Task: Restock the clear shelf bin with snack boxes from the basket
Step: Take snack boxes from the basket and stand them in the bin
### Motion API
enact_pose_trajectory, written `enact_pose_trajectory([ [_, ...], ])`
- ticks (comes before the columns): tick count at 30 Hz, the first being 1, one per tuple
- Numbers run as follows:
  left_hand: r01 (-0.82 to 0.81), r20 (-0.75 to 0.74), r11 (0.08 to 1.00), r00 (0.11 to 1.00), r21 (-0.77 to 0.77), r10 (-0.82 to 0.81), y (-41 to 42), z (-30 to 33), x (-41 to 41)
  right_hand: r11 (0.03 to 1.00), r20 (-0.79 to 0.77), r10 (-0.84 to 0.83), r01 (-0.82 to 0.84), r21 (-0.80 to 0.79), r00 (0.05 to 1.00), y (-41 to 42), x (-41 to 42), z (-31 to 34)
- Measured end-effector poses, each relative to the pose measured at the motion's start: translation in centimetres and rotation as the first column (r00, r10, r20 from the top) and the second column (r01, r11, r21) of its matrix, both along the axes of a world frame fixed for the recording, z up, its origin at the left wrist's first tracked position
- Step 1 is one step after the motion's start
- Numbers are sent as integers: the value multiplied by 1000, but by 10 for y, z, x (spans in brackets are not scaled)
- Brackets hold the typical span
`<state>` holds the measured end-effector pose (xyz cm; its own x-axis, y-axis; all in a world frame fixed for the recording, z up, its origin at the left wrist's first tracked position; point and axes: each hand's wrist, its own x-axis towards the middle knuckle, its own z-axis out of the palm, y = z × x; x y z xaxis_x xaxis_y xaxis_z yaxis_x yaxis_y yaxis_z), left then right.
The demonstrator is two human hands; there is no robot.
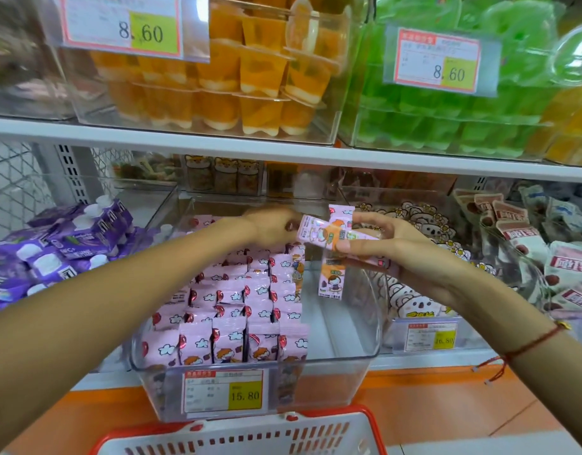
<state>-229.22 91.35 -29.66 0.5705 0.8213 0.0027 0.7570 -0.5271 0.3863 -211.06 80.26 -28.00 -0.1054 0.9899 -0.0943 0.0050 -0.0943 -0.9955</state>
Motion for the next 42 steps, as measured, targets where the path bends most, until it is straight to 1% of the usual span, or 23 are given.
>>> enact_pose_trajectory([
  [1,-6,106,999,994,-39,10,1,1,-2,1000,-34,-17,16,-16,999,3,1,0],
  [3,71,341,976,940,-207,4,-2,7,-8,998,-89,-33,28,-52,995,8,1,-1],
  [5,215,481,888,877,-407,9,-7,14,-14,997,-140,-33,23,-79,990,12,-1,-3],
  [6,279,515,842,857,-463,-1,-9,14,-16,997,-171,-28,14,-82,985,13,-2,-4],
  [8,373,569,798,821,-473,-47,-17,12,-14,998,-238,-11,-6,-69,971,15,-4,-5],
  [10,374,623,834,781,-405,-48,-22,9,-10,999,-267,-7,-7,-53,964,14,-5,-6],
  [12,335,665,866,747,-370,-5,-23,3,-5,999,-225,-24,15,-44,974,11,-7,-6],
  [14,311,690,875,723,-370,35,-22,-3,-3,996,-114,-84,84,-3,990,5,-6,-7],
  [17,251,683,897,727,-364,74,-20,-6,-6,958,20,-261,257,131,965,-10,4,-12],
  [19,217,676,916,733,-338,76,-18,-6,-7,921,24,-354,344,182,935,-20,12,-19],
  [21,157,597,959,802,-236,15,-17,-6,-3,899,-11,-405,400,180,914,-28,19,-26],
  [23,119,436,985,898,-124,-54,-14,-9,5,893,-58,-423,427,145,904,-30,21,-31],
  [25,99,179,995,979,18,-101,-11,-12,12,894,-58,-427,431,124,902,-31,22,-32],
  [27,94,-70,986,994,141,-85,-8,-14,18,900,-37,-414,416,133,909,-30,21,-33],
  [28,86,-151,982,987,169,-60,-7,-15,22,903,-32,-405,405,144,914,-30,20,-33],
  [31,23,-280,987,960,161,23,0,-21,30,897,11,-404,394,200,915,-29,20,-34],
  [33,-29,-294,990,953,137,69,2,-22,31,886,51,-413,388,253,909,-29,21,-35],
  [36,-47,-309,996,948,81,70,4,-20,24,894,136,-391,341,291,910,-28,24,-35],
  [37,-45,-309,997,949,66,64,3,-19,21,906,157,-375,325,273,914,-27,25,-34],
  [39,-41,-286,998,957,38,50,0,-17,18,944,104,-309,293,151,945,-26,25,-28],
  [40,-35,-251,999,967,30,41,-3,-15,16,960,66,-272,266,88,960,-26,26,-23],
  [41,-27,-171,1000,985,14,29,-7,-10,16,967,59,-250,246,59,967,-26,27,-19],
  [42,-10,-49,1000,999,-26,9,-13,-5,15,970,77,-242,237,60,967,-26,29,-15],
])
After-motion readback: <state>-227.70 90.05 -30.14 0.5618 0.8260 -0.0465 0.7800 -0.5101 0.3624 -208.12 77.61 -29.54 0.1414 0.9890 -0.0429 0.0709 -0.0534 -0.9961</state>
